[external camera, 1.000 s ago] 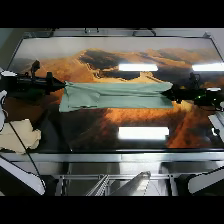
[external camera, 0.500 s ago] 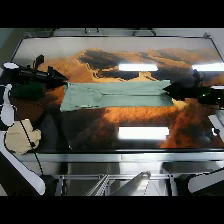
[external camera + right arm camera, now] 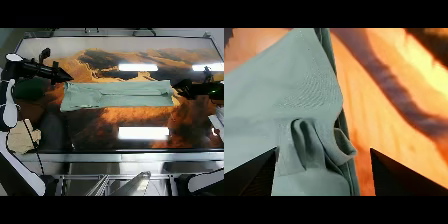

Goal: Fold the shirts.

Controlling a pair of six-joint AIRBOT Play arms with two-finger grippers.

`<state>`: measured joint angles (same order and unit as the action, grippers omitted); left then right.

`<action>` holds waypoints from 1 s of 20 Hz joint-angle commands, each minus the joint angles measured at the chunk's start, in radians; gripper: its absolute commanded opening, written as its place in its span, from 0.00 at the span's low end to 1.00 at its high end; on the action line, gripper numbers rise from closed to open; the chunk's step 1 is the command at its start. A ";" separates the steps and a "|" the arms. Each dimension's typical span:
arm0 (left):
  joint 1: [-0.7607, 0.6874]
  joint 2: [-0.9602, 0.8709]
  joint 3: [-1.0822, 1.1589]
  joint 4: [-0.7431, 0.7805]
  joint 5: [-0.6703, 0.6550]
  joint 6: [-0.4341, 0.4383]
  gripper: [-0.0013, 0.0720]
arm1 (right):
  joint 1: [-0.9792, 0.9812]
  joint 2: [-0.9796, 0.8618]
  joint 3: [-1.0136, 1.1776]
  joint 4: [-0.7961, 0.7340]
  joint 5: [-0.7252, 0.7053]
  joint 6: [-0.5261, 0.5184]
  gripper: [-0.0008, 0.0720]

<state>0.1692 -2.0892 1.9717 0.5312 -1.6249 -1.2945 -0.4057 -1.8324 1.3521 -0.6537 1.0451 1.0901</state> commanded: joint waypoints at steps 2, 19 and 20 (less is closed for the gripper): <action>-0.136 0.004 -0.006 0.034 0.098 0.004 0.02 | 0.077 -0.089 0.042 -0.017 0.010 0.060 0.89; -0.562 -0.173 0.005 0.235 0.483 -0.155 0.02 | 0.055 0.137 0.066 0.009 0.336 -0.047 0.04; -0.562 -0.193 0.031 0.233 0.468 -0.177 0.04 | 0.062 0.169 0.066 0.010 0.349 -0.047 0.04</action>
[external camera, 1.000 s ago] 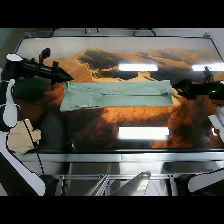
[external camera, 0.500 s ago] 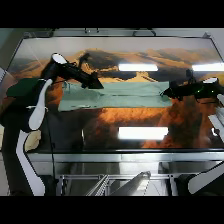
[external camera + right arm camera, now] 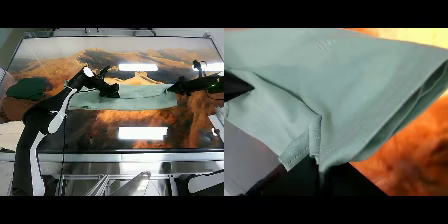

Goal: Fold the shirts.

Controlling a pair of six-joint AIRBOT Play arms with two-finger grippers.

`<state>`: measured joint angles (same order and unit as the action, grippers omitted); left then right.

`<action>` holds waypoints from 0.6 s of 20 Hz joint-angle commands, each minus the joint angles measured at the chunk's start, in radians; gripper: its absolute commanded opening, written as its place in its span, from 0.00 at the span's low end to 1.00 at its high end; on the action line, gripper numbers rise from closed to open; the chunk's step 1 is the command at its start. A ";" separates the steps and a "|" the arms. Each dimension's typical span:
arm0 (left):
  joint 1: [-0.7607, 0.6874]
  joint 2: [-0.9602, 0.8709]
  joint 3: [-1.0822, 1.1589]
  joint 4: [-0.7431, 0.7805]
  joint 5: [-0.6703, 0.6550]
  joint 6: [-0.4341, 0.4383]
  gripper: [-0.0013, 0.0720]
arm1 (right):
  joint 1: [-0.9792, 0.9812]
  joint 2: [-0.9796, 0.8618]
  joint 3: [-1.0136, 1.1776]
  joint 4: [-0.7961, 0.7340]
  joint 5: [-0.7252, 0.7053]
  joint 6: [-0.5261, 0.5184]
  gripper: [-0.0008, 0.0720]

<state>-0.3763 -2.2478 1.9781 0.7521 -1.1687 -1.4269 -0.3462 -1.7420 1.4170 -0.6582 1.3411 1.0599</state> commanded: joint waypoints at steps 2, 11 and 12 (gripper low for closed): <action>-0.016 -0.071 0.093 -0.042 -0.058 -0.051 0.05 | 0.042 0.143 0.001 0.030 0.055 -0.017 0.04; 0.254 0.298 0.004 -0.509 -0.256 0.196 0.05 | 0.486 0.190 0.024 0.254 -0.283 -0.066 0.04; 0.302 0.340 -0.012 -0.507 -0.282 0.196 0.05 | 0.545 0.158 0.050 0.261 -0.314 -0.066 0.04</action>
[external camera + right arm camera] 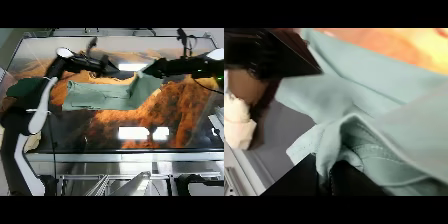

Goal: Fold the shirts.

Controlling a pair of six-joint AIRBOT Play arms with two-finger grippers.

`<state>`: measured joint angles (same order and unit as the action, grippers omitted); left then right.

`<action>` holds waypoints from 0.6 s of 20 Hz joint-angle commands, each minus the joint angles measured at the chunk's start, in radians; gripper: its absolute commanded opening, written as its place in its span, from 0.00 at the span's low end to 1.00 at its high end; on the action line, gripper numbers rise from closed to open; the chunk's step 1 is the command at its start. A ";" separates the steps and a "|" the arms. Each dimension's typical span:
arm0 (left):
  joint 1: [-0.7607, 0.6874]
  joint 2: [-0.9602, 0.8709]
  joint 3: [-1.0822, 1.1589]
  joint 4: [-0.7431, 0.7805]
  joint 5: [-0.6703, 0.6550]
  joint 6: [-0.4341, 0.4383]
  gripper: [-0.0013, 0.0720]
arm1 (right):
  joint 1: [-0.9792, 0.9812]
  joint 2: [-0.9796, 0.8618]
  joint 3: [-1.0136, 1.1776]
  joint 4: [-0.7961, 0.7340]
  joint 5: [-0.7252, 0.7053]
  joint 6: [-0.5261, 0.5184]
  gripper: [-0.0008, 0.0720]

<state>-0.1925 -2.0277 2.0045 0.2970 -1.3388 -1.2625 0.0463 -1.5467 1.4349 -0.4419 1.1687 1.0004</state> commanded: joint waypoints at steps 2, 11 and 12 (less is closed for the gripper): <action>0.209 0.202 -0.092 -0.049 -0.140 0.036 0.05 | 0.278 -0.127 0.119 0.072 -0.204 -0.006 0.04; 0.436 0.414 -0.466 0.025 -0.192 0.192 0.05 | 0.617 -0.695 0.679 0.206 -0.424 0.011 0.04; 0.440 0.414 -0.504 0.023 -0.193 0.208 0.05 | 0.630 -0.728 0.679 0.265 -0.433 -0.035 0.04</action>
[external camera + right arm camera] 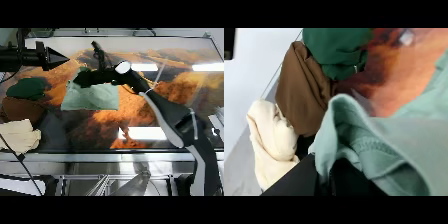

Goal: Fold the shirts.

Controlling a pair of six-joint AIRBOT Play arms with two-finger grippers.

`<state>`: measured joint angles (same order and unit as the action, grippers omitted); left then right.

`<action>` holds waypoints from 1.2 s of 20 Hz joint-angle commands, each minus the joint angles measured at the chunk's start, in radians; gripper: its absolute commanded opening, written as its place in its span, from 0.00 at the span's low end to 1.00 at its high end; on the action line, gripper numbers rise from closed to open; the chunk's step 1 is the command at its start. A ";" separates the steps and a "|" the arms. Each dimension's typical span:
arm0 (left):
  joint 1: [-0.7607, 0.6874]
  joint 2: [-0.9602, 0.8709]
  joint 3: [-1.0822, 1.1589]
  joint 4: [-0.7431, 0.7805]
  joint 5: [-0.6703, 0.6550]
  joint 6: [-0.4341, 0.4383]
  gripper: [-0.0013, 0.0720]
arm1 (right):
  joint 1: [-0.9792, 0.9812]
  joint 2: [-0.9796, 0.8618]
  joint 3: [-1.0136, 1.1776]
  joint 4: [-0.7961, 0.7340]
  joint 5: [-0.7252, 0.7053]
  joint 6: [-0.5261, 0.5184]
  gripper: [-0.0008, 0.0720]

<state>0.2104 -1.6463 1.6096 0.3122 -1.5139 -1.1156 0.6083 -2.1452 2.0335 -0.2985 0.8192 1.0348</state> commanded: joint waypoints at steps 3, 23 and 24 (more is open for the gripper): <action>0.037 0.033 -0.210 0.003 -0.016 0.100 0.05 | 0.093 -0.207 0.066 0.298 -0.079 -0.183 0.20; 0.060 0.032 -0.124 0.002 -0.080 0.105 0.05 | -0.329 0.154 -0.336 -0.582 0.303 0.557 0.98; 0.060 0.032 -0.124 0.002 -0.080 0.105 0.05 | -0.315 0.130 -0.339 -0.541 0.285 0.541 0.98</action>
<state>0.2691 -1.6138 1.4845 0.3119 -1.5921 -1.0111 0.2764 -1.9907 1.7622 -0.8478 1.1591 1.5246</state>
